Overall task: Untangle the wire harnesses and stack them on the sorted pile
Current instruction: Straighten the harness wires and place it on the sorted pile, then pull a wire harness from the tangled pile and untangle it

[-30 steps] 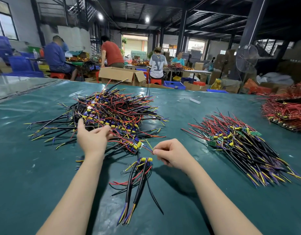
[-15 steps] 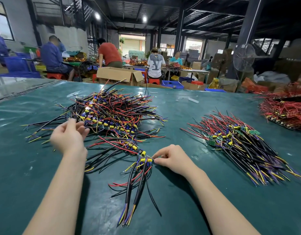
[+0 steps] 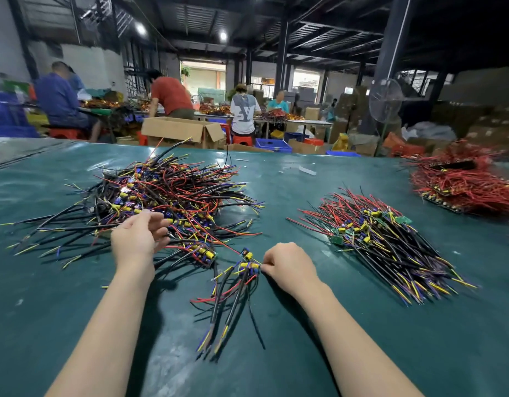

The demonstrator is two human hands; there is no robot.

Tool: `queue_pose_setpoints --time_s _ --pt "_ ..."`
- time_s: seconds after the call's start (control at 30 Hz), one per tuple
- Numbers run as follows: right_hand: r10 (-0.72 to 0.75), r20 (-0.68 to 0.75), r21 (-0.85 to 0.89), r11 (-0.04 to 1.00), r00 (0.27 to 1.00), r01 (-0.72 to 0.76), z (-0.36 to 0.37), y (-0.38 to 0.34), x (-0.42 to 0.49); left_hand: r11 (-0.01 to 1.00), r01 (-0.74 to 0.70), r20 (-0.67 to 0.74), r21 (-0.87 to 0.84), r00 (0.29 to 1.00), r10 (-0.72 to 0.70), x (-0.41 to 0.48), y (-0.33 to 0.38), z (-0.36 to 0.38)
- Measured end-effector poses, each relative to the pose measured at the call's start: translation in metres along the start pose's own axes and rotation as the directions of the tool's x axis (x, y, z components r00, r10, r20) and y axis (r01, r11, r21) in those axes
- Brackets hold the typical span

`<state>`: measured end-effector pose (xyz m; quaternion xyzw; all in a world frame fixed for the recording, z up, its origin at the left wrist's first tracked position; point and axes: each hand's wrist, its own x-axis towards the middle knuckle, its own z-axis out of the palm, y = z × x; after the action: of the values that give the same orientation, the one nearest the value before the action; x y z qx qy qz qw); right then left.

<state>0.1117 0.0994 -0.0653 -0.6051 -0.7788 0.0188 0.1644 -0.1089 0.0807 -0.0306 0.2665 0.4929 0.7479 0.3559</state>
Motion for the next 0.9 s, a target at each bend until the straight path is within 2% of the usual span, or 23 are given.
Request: queue_pose_setpoints --time_s 0.13,0.23,0.3,0.37,0.43,0.53,0.6,0.67,0.77,0.83,0.9 --pt "0.016 -0.100 0.025 1.000 0.995 -0.014 -0.005 0.005 0.001 0.997 -0.008 0.071 0.079 0.997 0.002 -0.007 -0.006 0.006" --pt "0.029 -0.133 0.048 0.999 0.991 -0.023 -0.008 0.004 0.008 0.967 -0.120 0.198 0.226 0.977 0.075 -0.015 -0.008 0.011" --pt "0.050 -0.154 0.076 0.996 0.987 -0.038 -0.012 0.004 0.012 0.879 -0.256 0.322 0.402 0.938 0.126 -0.022 -0.015 0.016" --pt "0.111 -0.248 0.149 0.986 0.962 -0.076 -0.021 0.009 0.016 0.698 -0.415 0.468 0.583 0.874 0.129 -0.032 -0.025 0.021" --pt "0.229 -0.388 0.296 0.948 0.893 -0.114 -0.038 0.017 0.023 0.582 -0.511 0.570 0.633 0.816 0.096 -0.038 -0.033 0.024" --pt "0.408 -0.510 0.454 0.875 0.757 -0.166 -0.066 0.035 0.034 0.536 -0.549 0.604 0.642 0.792 0.088 -0.038 -0.035 0.025" --pt "0.497 -0.530 0.465 0.848 0.687 -0.255 -0.079 0.056 0.042 0.528 -0.551 0.601 0.646 0.794 0.092 -0.037 -0.035 0.024" --pt "0.561 -0.502 0.407 0.825 0.658 -0.392 -0.084 0.085 0.040 0.525 -0.556 0.611 0.645 0.787 0.084 -0.037 -0.035 0.024" --pt "0.627 -0.351 0.126 0.767 0.695 -0.629 -0.071 0.123 0.022 0.516 -0.564 0.628 0.645 0.776 0.063 -0.039 -0.036 0.027" --pt "0.666 -0.266 -0.032 0.717 0.697 -0.696 -0.061 0.135 0.012 0.495 -0.579 0.641 0.648 0.765 0.056 -0.042 -0.039 0.027" --pt "0.649 -0.255 -0.127 0.712 0.716 -0.690 -0.060 0.136 0.012 0.464 -0.613 0.682 0.639 0.731 0.026 -0.047 -0.044 0.028"
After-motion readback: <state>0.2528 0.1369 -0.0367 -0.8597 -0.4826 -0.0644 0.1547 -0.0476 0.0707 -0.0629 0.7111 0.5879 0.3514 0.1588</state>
